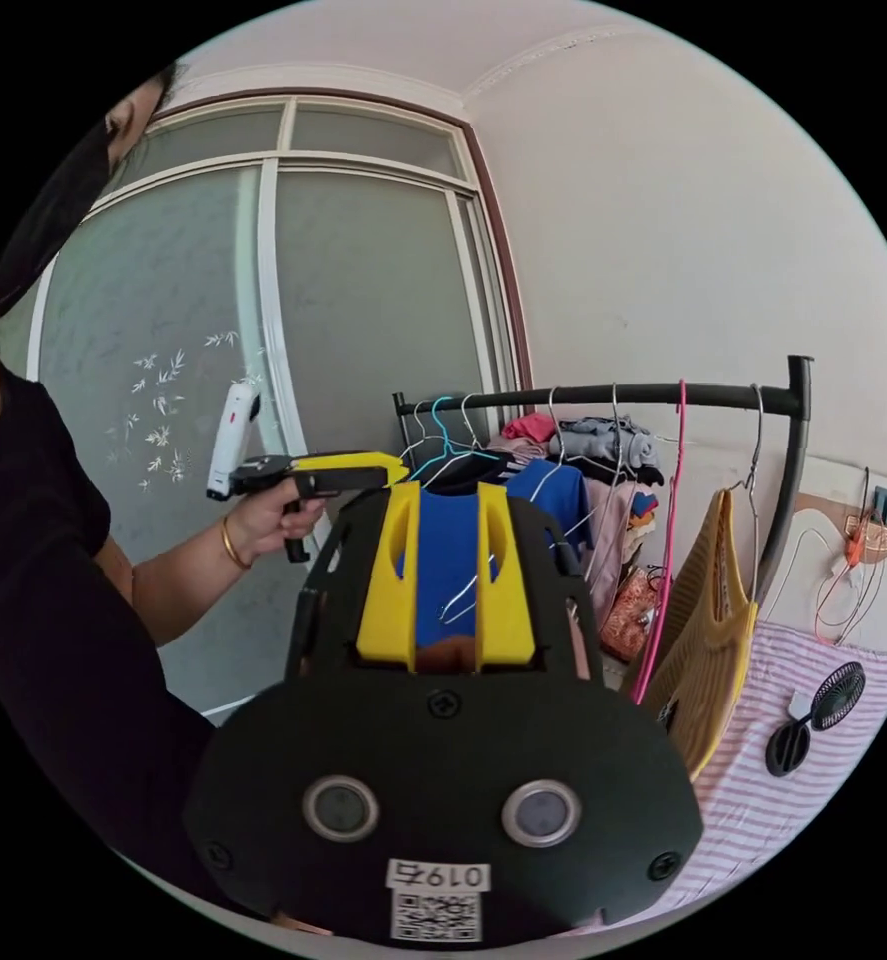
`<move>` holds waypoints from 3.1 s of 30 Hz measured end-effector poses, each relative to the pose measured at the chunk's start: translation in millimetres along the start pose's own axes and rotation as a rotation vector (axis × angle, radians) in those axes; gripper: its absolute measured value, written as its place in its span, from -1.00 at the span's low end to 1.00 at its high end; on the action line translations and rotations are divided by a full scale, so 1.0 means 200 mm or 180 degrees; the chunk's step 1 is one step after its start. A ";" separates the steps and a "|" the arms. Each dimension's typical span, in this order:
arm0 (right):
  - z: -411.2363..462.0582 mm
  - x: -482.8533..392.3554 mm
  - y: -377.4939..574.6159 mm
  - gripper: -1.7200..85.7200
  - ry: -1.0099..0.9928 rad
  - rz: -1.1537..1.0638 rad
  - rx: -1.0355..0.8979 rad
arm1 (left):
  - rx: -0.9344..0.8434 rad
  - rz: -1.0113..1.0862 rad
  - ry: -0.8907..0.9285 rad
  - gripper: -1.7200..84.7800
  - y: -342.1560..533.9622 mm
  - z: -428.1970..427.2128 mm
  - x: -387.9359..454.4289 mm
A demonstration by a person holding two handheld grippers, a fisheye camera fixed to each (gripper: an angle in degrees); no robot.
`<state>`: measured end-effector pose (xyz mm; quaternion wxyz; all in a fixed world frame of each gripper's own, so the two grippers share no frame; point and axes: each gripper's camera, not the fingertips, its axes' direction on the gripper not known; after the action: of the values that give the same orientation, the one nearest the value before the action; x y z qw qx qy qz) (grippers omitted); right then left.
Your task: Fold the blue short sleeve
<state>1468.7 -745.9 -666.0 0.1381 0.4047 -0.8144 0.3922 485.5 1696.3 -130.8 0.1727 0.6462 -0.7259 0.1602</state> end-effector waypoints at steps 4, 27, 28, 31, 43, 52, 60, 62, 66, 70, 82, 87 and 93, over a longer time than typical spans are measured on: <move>-0.08 -0.12 -0.13 -0.79 -0.0069 -0.0041 0.0206 | -0.0210 0.0204 -0.0490 -0.83 -0.11 0.25 -0.18; 1.05 -0.23 -1.04 -0.79 0.0538 0.0106 -0.1016 | -0.0737 0.0144 0.1304 -0.92 0.04 0.90 -0.52; 1.14 -0.22 -1.05 -0.78 0.0549 0.0144 -0.1117 | -0.0734 0.0151 0.1342 -0.92 0.06 0.90 -0.52; 1.33 -0.18 -1.07 -0.80 0.0607 0.0157 -0.1339 | -0.0718 0.0135 0.1438 -0.92 0.13 0.91 -0.51; 1.67 0.15 -0.97 -0.98 0.0505 0.0550 -0.1574 | -0.0540 -0.0262 0.1228 -0.94 0.45 0.62 -0.72; 1.50 0.23 -0.66 -0.98 0.0236 0.0604 -0.1219 | -0.0397 -0.0555 0.0923 -0.93 0.71 0.27 -0.72; 1.06 0.33 -0.05 -0.98 0.0001 0.0435 -0.1168 | -0.0149 0.0042 0.0170 -0.87 0.92 -0.18 -0.23; 0.83 0.38 0.15 -0.98 -0.0144 0.0369 -0.1122 | -0.0079 0.0236 0.0139 -0.83 0.98 -0.26 -0.09; 0.38 0.45 0.47 -0.98 -0.0284 0.0234 -0.1001 | 0.0026 0.0713 0.0484 -0.70 1.11 -0.42 0.30; -0.22 0.50 0.87 -0.98 -0.0113 0.0123 -0.0831 | -0.0150 0.1150 0.1530 -0.64 1.25 -0.47 0.69; -1.43 0.25 2.17 -0.98 0.1278 0.0479 -0.0779 | -0.0844 0.2577 0.3493 -0.90 1.82 -0.56 2.83; -1.66 0.11 2.82 -0.98 0.2043 0.1128 -0.0560 | -0.1148 0.3224 0.4095 -0.93 2.31 -0.90 3.72; -1.78 0.06 3.43 -0.98 0.2366 0.1647 -0.0363 | -0.1427 0.4013 0.4413 -0.94 2.91 -1.37 4.45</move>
<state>902.4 -234.4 -788.2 0.3406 0.0115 -0.8042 0.4870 -173.4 1101.5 514.6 0.5648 -0.1487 -0.6901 0.4273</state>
